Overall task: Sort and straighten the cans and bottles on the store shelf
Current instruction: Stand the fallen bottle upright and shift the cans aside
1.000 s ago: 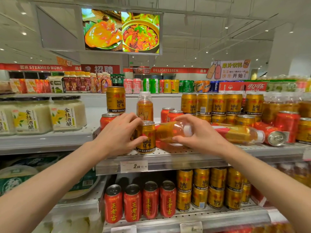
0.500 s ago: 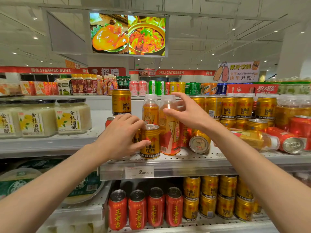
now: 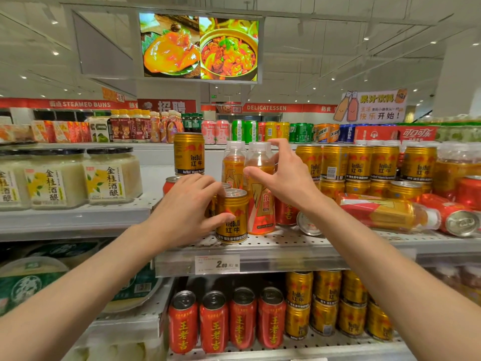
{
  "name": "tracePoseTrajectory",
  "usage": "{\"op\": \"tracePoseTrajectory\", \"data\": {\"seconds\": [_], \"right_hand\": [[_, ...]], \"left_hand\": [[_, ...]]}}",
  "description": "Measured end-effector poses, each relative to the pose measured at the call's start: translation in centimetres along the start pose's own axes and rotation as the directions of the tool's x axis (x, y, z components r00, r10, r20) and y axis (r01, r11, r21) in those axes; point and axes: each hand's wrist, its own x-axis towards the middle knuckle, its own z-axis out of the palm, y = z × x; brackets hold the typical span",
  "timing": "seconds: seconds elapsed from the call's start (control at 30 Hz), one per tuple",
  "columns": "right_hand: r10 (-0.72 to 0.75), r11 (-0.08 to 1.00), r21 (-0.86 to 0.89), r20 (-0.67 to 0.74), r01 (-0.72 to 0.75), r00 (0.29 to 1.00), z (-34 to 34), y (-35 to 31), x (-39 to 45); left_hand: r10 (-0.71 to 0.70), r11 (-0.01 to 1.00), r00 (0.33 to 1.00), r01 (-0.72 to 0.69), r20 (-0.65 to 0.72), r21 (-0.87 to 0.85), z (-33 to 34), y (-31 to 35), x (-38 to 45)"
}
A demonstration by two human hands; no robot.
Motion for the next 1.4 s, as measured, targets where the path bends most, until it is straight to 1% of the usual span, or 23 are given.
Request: {"op": "tracePoseTrajectory", "data": {"seconds": [0.1, 0.17, 0.23, 0.3, 0.37, 0.4, 0.47, 0.53, 0.63, 0.73, 0.77, 0.83, 0.93, 1.03, 1.2, 1.3, 1.4], "right_hand": [[-0.001, 1.0, -0.008, -0.048, 0.0, 0.999, 0.5, -0.3, -0.6], [-0.005, 1.0, -0.005, -0.052, 0.005, 0.999, 0.5, -0.5, -0.8], [0.006, 1.0, 0.009, 0.005, -0.006, 1.0, -0.1, -0.4, -0.8], [0.018, 0.998, 0.059, 0.112, -0.024, 0.994, -1.4, 0.0, -0.8], [-0.008, 0.997, 0.074, 0.202, -0.008, 0.979, -3.0, 0.7, -1.2], [-0.028, 0.998, 0.066, 0.215, 0.014, 0.976, -3.8, 1.2, -1.5], [-0.058, 0.998, 0.041, 0.193, 0.051, 0.98, -5.2, 2.2, -2.3], [-0.07, 0.997, -0.02, 0.145, 0.073, 0.987, -6.4, 3.4, -3.0], [-0.004, 0.975, -0.221, 0.127, 0.033, 0.992, -7.2, 5.2, -4.0], [0.166, 0.879, -0.472, 0.18, -0.062, 0.97, -6.0, 6.0, -5.1], [0.229, 0.844, -0.528, 0.19, -0.098, 0.955, -5.4, 6.1, -5.3], [0.34, 0.8, -0.574, 0.191, -0.176, 0.921, -4.6, 6.1, -5.4], [0.42, 0.794, -0.556, 0.206, -0.248, 0.884, -4.4, 6.3, -5.1], [0.443, 0.81, -0.517, 0.231, -0.276, 0.866, -4.2, 6.7, -5.4], [0.382, 0.883, -0.368, 0.201, -0.291, 0.902, -4.4, 7.5, -6.1], [0.379, 0.892, -0.333, 0.185, -0.305, 0.907, -4.2, 7.7, -7.4], [0.336, 0.907, -0.314, 0.136, -0.281, 0.932, -3.2, 7.8, -8.5]], "left_hand": [[0.001, 1.0, 1.0, -0.001, -0.016, 0.008, -0.1, 0.3, -0.1], [-0.003, 1.0, 1.0, 0.004, -0.028, 0.016, -0.1, 0.5, -0.3], [-0.007, 1.0, 0.999, 0.007, -0.043, 0.016, 0.1, 0.7, -0.5], [-0.008, 1.0, 0.999, 0.009, -0.054, 0.011, 0.2, 0.9, -0.7], [-0.009, 1.0, 0.998, 0.009, -0.064, 0.009, 0.4, 1.1, -0.9], [-0.011, 1.0, 0.997, 0.011, -0.073, 0.006, 0.4, 1.1, -0.9], [-0.017, 1.0, 0.995, 0.016, -0.095, -0.014, 0.6, 1.4, -0.9], [-0.017, 0.999, 0.994, 0.012, -0.106, -0.043, 0.8, 2.0, -0.7], [-0.009, 0.999, 0.993, 0.003, -0.114, -0.051, 1.6, 3.3, 0.2], [-0.053, 0.998, 0.988, 0.046, -0.143, -0.051, 2.5, 4.1, 1.1], [-0.069, 0.997, 0.986, 0.062, -0.154, -0.051, 2.9, 4.1, 1.3], [-0.096, 0.994, 0.98, 0.086, -0.177, -0.06, 3.4, 4.0, 1.4], [-0.12, 0.992, 0.973, 0.108, -0.199, -0.07, 3.8, 4.0, 1.4], [-0.132, 0.991, 0.966, 0.121, -0.221, -0.063, 4.0, 4.1, 1.3], [-0.137, 0.99, 0.961, 0.129, -0.24, -0.052, 4.4, 4.3, 1.1], [-0.142, 0.99, 0.961, 0.133, -0.235, -0.056, 4.4, 4.3, 1.2], [-0.152, 0.988, 0.959, 0.14, -0.238, -0.064, 4.4, 4.3, 1.2]]}}
